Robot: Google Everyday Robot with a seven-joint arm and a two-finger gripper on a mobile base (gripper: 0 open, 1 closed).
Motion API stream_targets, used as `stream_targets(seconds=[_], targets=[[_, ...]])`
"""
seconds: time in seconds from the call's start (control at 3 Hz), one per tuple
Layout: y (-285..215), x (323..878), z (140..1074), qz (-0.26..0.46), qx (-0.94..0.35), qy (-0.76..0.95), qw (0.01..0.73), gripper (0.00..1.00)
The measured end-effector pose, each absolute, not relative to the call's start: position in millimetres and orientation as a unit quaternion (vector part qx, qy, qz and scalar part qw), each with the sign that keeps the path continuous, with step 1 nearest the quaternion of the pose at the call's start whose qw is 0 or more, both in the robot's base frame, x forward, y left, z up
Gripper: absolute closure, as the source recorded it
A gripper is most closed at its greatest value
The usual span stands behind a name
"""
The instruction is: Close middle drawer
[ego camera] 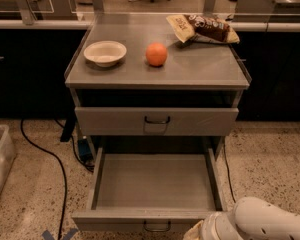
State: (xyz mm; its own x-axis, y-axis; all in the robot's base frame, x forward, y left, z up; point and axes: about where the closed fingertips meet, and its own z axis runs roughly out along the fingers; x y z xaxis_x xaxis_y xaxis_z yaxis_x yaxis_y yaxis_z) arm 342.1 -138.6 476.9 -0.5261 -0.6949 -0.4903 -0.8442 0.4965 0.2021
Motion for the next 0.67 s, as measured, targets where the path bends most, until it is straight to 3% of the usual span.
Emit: stream_targets(seconds=[0.67], targets=[[-123, 352, 443, 0.233, -0.424, 0.855, 0.186, 1.0]])
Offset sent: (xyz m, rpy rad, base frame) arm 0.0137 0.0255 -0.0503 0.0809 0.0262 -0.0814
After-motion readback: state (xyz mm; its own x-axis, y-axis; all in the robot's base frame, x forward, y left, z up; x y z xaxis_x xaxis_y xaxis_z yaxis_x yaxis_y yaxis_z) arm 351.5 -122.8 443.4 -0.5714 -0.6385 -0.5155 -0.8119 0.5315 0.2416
